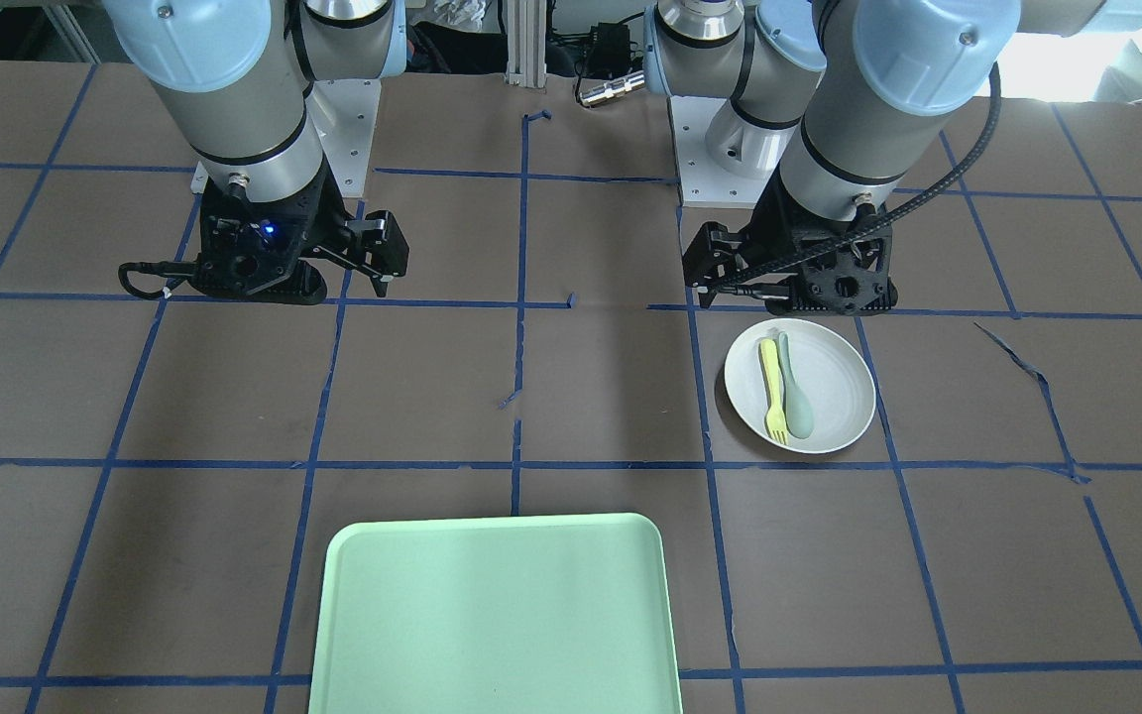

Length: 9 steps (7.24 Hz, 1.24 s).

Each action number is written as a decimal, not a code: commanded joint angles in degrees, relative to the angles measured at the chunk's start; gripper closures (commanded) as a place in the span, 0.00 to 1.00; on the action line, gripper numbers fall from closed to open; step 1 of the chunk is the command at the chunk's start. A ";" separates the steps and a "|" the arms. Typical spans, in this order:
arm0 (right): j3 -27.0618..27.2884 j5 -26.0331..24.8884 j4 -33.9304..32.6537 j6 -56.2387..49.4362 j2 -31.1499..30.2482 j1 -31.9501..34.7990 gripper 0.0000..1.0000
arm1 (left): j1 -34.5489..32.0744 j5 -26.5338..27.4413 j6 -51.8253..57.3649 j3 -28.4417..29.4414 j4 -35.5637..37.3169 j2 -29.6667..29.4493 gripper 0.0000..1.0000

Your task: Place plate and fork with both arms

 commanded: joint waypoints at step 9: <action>0.02 -0.18 -2.32 0.02 0.37 0.04 0.00 | -0.18 -0.52 -0.44 -0.65 0.83 -0.40 0.00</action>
